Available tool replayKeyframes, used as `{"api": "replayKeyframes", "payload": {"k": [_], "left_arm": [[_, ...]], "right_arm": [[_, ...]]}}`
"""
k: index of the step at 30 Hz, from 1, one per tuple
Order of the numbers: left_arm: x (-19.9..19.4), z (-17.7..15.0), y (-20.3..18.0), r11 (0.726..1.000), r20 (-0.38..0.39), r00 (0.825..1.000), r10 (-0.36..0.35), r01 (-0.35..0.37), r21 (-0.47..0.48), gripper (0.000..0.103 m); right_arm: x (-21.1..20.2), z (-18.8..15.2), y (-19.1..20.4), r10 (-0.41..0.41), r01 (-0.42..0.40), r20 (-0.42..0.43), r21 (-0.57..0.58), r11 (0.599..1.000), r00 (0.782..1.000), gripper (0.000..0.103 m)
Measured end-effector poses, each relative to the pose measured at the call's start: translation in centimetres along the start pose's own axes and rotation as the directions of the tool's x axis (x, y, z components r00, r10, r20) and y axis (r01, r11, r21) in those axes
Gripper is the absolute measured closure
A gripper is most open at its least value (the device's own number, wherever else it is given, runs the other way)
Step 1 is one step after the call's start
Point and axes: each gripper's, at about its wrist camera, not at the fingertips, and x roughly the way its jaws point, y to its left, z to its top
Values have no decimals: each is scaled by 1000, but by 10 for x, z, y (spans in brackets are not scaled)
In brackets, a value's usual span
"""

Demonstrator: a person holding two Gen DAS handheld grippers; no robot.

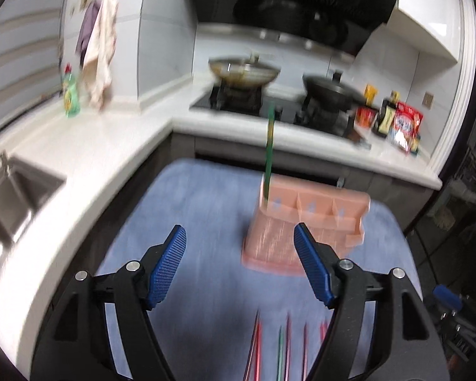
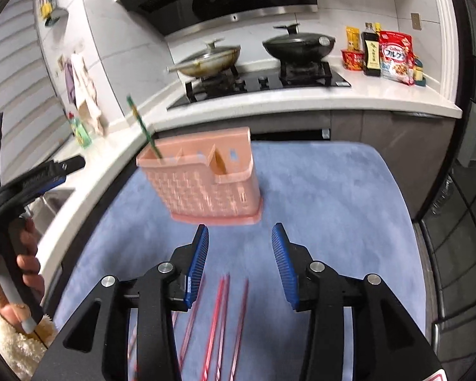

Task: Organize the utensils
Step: 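Move both open tools back over the remaining chopsticks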

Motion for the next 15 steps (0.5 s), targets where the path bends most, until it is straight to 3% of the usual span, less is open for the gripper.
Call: {"api": "replayKeyframes", "payload": {"k": [7, 15], "left_arm": [[-12, -88, 27, 998, -123, 991, 55, -53, 15, 36], [-20, -159, 33, 992, -186, 976, 115, -103, 72, 36]], "right_arm": [[-9, -68, -3, -44, 45, -69, 15, 999, 997, 61], [-2, -141, 12, -111, 108, -139, -29, 994, 984, 61]]}}
